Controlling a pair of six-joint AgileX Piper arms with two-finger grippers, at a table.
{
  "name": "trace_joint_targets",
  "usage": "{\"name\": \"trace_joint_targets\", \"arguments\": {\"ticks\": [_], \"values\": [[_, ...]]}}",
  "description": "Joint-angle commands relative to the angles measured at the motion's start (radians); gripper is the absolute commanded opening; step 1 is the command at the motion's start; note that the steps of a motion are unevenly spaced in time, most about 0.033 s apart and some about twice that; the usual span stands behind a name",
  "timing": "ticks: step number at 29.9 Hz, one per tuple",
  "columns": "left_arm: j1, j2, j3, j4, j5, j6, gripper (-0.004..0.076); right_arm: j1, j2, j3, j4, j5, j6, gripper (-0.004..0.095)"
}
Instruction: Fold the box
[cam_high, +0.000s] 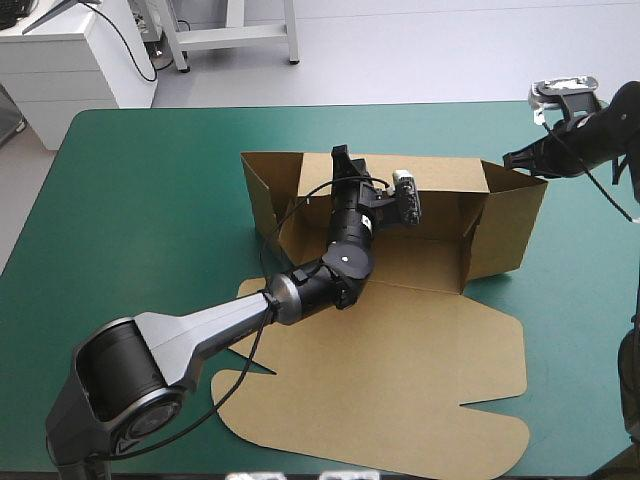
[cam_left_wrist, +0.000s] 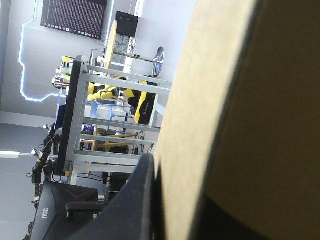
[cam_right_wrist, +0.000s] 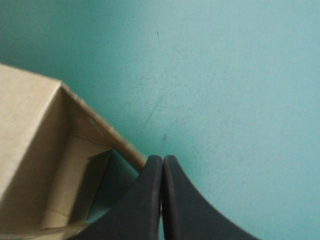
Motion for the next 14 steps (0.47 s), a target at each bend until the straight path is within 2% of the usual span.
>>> {"name": "trace_joint_targets", "arguments": {"ticks": [1,8,11,14], "values": [[0.001,-0.044,-0.018,-0.033,0.023,-0.064,-0.0008,-0.002,-0.087,-0.019,0.032,0.032,0.015,-0.002],[0.001,-0.044,-0.018,-0.031,0.012,-0.064,-0.0008,-0.002,-0.097,0.04,0.043,0.025,-0.002,-0.0019],[0.001,-0.044,-0.018,-0.029,0.004,-0.06,-0.0008,-0.002,-0.103,0.059,0.056,-0.053,-0.013,-0.0019],[0.001,-0.044,-0.018,-0.029,0.002,-0.06,-0.0008,-0.002,-0.112,0.042,0.129,-0.154,-0.008,-0.0019]]}}
